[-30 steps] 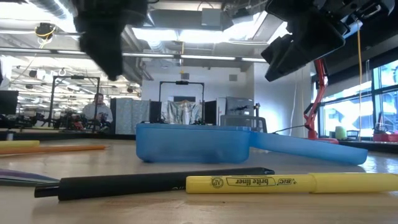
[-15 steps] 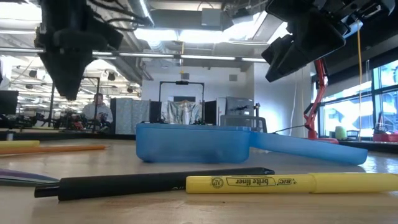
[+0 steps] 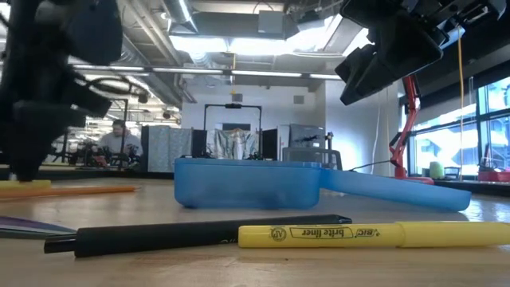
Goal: Pick & place school supplies into a supply box
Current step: Put the yellow pen into the blue supply box
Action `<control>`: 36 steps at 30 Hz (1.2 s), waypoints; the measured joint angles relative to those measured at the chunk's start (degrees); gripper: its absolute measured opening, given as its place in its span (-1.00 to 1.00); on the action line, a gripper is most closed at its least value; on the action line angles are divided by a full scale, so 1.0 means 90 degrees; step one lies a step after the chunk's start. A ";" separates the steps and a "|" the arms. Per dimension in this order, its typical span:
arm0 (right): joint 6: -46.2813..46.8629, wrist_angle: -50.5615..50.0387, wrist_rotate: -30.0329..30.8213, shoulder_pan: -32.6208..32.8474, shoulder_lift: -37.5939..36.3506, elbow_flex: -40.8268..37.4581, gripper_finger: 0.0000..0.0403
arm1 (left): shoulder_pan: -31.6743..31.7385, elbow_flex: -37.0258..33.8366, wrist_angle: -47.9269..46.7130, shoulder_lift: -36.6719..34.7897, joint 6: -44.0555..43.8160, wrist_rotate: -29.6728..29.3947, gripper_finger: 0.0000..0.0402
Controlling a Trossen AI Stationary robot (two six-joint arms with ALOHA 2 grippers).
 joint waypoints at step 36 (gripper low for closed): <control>0.0099 -0.0840 -0.0130 0.0002 0.0000 0.0000 -0.35 | 0.0040 0.0299 0.1714 -0.0518 0.1126 0.0022 -0.78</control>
